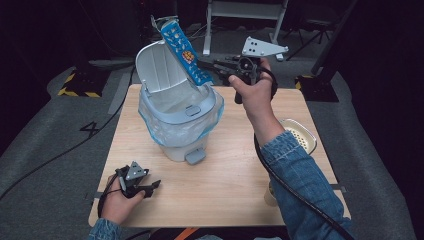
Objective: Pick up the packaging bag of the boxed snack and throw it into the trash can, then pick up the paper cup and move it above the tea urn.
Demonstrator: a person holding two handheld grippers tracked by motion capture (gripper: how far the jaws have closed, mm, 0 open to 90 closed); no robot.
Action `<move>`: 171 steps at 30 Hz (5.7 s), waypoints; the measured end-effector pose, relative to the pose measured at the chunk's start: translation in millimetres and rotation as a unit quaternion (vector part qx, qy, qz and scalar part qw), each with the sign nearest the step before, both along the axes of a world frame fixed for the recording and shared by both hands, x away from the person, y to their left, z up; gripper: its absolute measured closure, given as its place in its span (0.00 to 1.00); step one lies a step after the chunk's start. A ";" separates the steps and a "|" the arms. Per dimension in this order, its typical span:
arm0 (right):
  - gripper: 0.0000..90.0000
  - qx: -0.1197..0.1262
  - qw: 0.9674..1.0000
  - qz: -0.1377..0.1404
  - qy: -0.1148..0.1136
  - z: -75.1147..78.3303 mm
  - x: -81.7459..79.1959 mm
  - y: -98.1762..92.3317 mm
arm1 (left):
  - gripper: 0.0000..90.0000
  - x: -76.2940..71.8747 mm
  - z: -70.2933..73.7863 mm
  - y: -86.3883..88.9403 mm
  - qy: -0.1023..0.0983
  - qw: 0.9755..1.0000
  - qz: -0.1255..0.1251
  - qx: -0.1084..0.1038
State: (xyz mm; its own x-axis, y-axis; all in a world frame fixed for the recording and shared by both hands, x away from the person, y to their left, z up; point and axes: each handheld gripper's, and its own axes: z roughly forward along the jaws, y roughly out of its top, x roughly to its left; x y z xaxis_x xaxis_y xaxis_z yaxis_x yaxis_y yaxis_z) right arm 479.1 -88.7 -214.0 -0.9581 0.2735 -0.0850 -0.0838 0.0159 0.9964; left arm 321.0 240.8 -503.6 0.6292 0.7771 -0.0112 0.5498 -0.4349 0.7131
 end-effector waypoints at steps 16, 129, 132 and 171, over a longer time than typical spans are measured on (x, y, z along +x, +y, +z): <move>0.98 -0.044 0.999 -0.028 0.001 -26.9 4.8 29.0 | 0.41 -0.1 -0.1 -0.1 -0.001 1.000 0.000 0.000; 0.24 -0.253 0.953 -0.090 0.141 -101.3 -132.5 -171.1 | 0.41 0.4 -0.3 -0.1 0.001 1.000 0.001 -0.004; 0.22 -0.261 0.949 -0.100 0.146 -110.1 -141.3 -187.5 | 0.41 0.4 -0.3 -0.2 0.001 1.000 0.001 -0.004; 0.20 -0.279 0.926 -0.118 0.224 -255.8 -183.2 -231.4 | 0.41 0.3 -0.3 -0.3 0.001 1.000 0.001 -0.005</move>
